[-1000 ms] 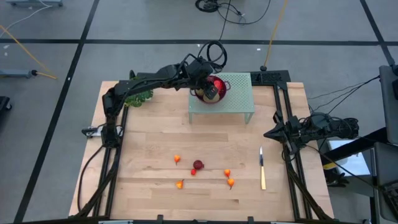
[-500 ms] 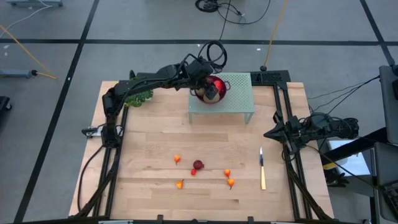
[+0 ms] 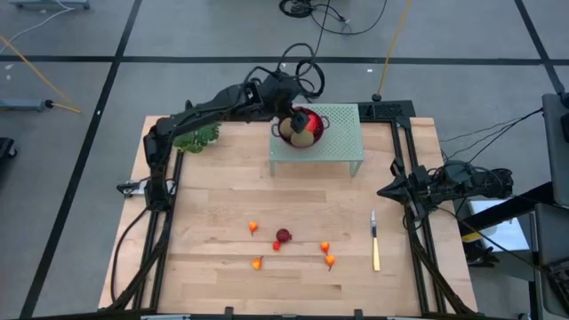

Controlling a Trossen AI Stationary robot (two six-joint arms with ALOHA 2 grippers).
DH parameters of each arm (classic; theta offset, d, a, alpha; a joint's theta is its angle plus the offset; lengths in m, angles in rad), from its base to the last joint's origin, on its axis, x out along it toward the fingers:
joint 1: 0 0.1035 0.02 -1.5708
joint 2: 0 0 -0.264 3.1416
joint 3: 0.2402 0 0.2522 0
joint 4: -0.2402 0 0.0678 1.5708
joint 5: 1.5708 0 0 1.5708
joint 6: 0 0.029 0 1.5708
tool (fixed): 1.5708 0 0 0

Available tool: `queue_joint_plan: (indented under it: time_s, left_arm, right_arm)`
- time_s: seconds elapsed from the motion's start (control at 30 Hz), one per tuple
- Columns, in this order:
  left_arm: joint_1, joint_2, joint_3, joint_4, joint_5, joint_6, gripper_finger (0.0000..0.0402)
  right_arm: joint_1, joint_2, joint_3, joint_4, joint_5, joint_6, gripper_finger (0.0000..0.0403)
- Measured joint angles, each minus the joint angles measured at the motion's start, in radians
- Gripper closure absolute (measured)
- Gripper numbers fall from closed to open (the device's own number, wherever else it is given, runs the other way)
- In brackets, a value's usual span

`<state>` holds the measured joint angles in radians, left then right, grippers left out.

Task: Pick & Place Fruit
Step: Put the pomegranate into the strainer bowl

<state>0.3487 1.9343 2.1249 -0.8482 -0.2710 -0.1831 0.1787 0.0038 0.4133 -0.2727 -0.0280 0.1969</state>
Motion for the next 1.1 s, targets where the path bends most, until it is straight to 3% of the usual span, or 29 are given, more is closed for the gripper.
queue_joint_plan:
  time_s: [0.27, 0.57, 0.83, 1.1]
  left_arm:
    - [-0.091, -0.002, 0.154, -0.214, -0.001, -0.010, 0.0131]
    - [-0.247, 0.000, 0.169, -0.448, 0.000, -0.046, 0.0191]
    - [-0.383, 0.000, 0.169, -0.460, 0.006, -0.092, 0.0222]
    - [-0.485, 0.001, 0.169, -0.424, 0.064, -0.116, 0.0229]
  right_arm:
    - [0.000, 0.000, 0.000, -0.001, 0.000, 0.000, 0.0399]
    - [0.000, 0.000, 0.000, -0.001, 0.000, 0.000, 0.0399]
    - [0.000, 0.000, 0.000, -0.001, 0.000, 0.000, 0.0399]
    - [0.000, 0.000, 0.000, -0.004, 0.000, 0.000, 0.0399]
